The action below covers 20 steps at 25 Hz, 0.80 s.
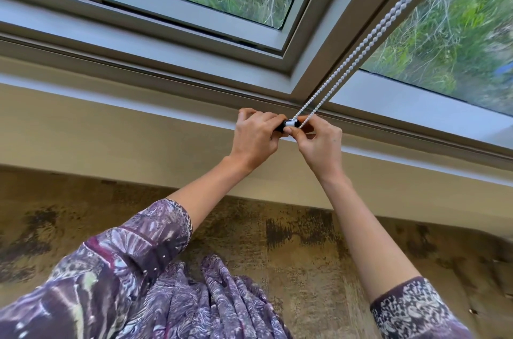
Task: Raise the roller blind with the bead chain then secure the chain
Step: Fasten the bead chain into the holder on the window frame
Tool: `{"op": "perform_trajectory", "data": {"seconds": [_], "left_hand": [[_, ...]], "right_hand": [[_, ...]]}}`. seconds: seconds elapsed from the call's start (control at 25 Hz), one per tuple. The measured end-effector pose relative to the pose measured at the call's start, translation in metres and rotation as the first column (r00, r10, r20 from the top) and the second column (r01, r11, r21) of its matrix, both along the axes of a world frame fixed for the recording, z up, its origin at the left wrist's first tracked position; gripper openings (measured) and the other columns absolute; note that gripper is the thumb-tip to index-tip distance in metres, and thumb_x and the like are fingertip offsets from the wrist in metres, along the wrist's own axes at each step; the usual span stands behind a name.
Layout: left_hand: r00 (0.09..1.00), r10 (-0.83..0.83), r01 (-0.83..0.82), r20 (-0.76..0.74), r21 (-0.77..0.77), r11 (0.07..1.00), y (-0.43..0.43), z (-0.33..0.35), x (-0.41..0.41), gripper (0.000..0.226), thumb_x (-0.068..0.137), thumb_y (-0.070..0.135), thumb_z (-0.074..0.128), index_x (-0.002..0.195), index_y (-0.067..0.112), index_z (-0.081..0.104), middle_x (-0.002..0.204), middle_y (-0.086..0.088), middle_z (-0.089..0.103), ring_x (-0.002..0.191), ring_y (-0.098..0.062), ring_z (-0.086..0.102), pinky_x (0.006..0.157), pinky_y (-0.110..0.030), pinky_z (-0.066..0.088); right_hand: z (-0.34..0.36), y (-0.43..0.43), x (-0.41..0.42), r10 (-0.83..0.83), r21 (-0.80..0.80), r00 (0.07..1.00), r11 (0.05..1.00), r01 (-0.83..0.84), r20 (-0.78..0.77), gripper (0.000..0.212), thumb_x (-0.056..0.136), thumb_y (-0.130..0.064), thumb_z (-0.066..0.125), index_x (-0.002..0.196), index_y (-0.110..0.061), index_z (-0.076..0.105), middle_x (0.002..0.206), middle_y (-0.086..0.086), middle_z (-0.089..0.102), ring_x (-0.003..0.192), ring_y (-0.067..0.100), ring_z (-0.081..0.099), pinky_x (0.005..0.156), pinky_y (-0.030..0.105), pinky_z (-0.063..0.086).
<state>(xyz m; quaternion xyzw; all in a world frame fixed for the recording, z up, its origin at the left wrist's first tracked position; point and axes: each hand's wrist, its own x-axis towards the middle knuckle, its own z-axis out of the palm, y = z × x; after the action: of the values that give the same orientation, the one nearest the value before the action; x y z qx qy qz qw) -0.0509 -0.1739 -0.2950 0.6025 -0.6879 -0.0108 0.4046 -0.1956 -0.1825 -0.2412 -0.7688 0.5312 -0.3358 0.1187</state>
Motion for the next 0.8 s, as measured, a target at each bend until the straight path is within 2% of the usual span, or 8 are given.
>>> {"op": "perform_trajectory", "data": {"seconds": [0.12,0.24,0.4,0.48,0.6,0.64,0.8], "left_hand": [[0.999,0.036,-0.036,0.000,-0.033,0.999,-0.002,-0.001,-0.004,0.017,0.083,0.030,0.064,0.095,0.020,0.071,0.089,0.004,0.076,0.076,-0.019,0.069,0.085,-0.040,0.044],[0.996,0.078,-0.080,-0.036,-0.050,0.996,-0.003,-0.005,-0.012,0.013,0.084,0.028,0.060,0.091,0.022,0.071,0.086,0.006,0.076,0.073,-0.017,0.068,0.085,-0.040,0.044],[0.990,0.087,-0.084,-0.111,0.036,0.996,-0.007,-0.004,-0.020,0.019,0.086,0.028,0.055,0.094,0.024,0.071,0.090,0.007,0.076,0.076,-0.016,0.068,0.088,-0.039,0.042],[0.979,0.099,-0.084,-0.178,0.089,0.992,-0.011,-0.003,-0.023,0.019,0.084,0.024,0.058,0.097,0.023,0.071,0.093,0.006,0.076,0.078,-0.019,0.068,0.087,-0.038,0.040],[0.974,0.090,-0.065,-0.207,0.127,0.990,-0.013,-0.005,-0.026,0.023,0.083,0.022,0.062,0.104,0.020,0.071,0.095,0.003,0.076,0.080,-0.022,0.068,0.087,-0.038,0.040],[0.973,0.085,-0.058,-0.213,0.129,0.990,-0.012,-0.006,-0.027,0.023,0.083,0.022,0.062,0.104,0.019,0.071,0.094,0.002,0.076,0.080,-0.022,0.068,0.087,-0.038,0.041],[0.965,0.091,-0.048,-0.245,0.178,0.983,-0.010,-0.004,-0.028,0.020,0.083,0.025,0.060,0.100,0.024,0.070,0.089,0.003,0.076,0.077,-0.022,0.067,0.084,-0.036,0.042]], "right_hand": [[0.001,0.000,0.004,-0.051,0.008,0.999,0.999,0.051,-0.008,0.022,0.080,-0.033,0.073,0.083,-0.012,0.069,0.074,0.002,0.071,0.065,0.018,0.063,0.062,0.032,0.051],[-0.001,-0.002,0.009,-0.176,0.007,0.983,0.984,0.177,-0.053,0.028,0.081,-0.039,0.069,0.078,-0.012,0.068,0.070,0.003,0.070,0.066,0.023,0.063,0.061,0.030,0.044],[-0.002,-0.008,0.012,-0.256,0.015,0.958,0.966,0.260,-0.131,0.026,0.083,-0.040,0.064,0.081,-0.014,0.067,0.076,0.005,0.071,0.074,0.027,0.064,0.063,0.029,0.038],[-0.004,-0.009,0.013,-0.221,0.021,0.972,0.975,0.223,-0.084,0.023,0.085,-0.038,0.065,0.085,-0.014,0.067,0.081,0.003,0.069,0.073,0.021,0.063,0.066,0.027,0.041],[-0.009,-0.004,0.015,-0.162,0.032,0.982,0.987,0.160,0.100,0.016,0.083,-0.025,0.070,0.095,-0.013,0.067,0.089,0.001,0.069,0.074,0.008,0.059,0.071,0.009,0.042],[-0.012,-0.002,0.016,-0.166,0.037,0.975,0.986,0.163,0.148,0.016,0.083,-0.022,0.070,0.097,-0.013,0.067,0.091,0.000,0.069,0.076,0.007,0.059,0.073,0.008,0.044],[-0.016,-0.002,0.020,-0.242,0.105,0.945,0.969,0.224,0.218,0.013,0.082,-0.025,0.069,0.092,-0.015,0.067,0.087,0.001,0.070,0.077,0.015,0.063,0.073,0.025,0.050]]}}
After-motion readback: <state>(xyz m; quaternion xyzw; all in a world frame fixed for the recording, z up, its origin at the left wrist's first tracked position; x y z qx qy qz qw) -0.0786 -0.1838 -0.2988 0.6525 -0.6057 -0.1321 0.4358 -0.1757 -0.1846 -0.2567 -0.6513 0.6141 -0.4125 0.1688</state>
